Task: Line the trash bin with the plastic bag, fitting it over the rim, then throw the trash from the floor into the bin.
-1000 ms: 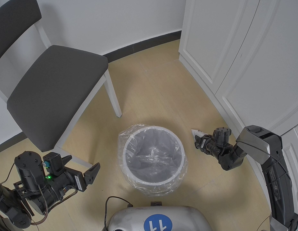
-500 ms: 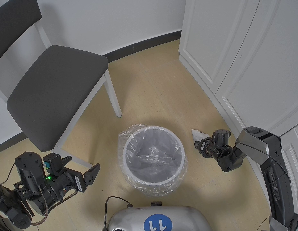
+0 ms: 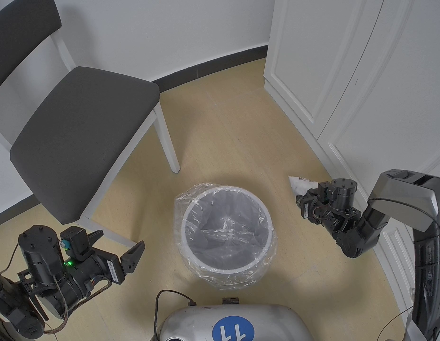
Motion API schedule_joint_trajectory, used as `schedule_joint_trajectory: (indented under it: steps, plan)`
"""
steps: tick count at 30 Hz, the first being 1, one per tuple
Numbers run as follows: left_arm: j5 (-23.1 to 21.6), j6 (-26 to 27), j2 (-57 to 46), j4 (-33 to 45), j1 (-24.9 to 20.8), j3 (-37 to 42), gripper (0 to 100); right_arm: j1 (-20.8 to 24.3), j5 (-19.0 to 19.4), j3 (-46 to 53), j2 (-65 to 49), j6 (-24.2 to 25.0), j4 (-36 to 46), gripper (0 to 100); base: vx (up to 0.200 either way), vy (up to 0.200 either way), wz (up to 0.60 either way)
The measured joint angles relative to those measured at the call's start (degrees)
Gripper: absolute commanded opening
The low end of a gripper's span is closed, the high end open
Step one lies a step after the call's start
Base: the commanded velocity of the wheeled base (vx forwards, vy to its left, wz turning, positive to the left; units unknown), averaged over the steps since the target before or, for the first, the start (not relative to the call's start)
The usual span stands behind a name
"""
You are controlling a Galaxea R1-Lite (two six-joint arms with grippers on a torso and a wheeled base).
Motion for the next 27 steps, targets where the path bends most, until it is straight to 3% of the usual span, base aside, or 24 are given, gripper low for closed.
schedule_joint_trajectory:
  steps: [6, 15, 27]
  plan:
    - [0.0, 0.1, -0.4, -5.0, 0.5, 1.8, 100, 6.2, -3.4, 6.7, -10.0, -2.0, -3.9, 0, 0.0, 0.0, 0.0]
    - [0.0, 0.4, -0.5, -9.4, 1.7, 1.9, 100, 19.6, -11.3, 8.1, -16.1, -0.2, -6.2, 0, 0.0, 0.0, 0.0]
    - [2.3, 0.4, -0.5, -14.6, 0.4, 2.7, 100, 32.5, -12.6, 7.1, -17.0, 12.1, -3.1, 0, 0.0, 0.0, 0.0]
